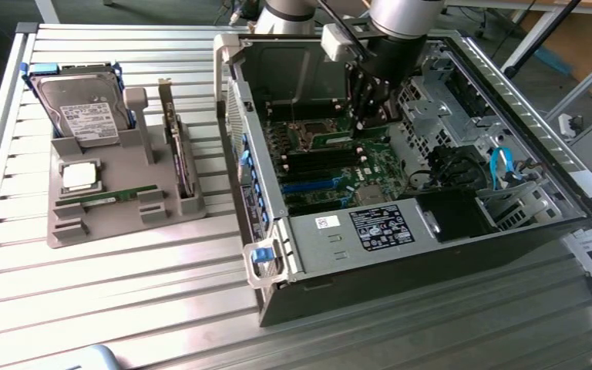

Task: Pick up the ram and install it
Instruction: 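Insert the ram into the slot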

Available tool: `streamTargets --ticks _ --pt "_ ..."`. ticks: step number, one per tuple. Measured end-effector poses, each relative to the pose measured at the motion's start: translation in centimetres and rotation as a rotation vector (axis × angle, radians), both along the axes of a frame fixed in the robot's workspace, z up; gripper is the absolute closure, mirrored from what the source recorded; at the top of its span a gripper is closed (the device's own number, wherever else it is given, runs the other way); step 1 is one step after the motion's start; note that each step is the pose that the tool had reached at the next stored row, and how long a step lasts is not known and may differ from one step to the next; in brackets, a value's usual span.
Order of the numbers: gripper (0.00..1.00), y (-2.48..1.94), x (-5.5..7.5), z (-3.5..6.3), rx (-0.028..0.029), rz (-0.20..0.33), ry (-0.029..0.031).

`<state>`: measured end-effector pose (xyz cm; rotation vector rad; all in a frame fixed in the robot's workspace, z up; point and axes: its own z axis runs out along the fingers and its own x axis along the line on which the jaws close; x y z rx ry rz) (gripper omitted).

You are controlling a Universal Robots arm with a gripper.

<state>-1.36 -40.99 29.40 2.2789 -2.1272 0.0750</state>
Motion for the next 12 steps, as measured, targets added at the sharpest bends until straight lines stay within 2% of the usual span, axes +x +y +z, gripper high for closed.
streamTargets --ticks 12 --pt "0.87 0.00 -0.15 -0.44 0.0000 0.000 0.0000"
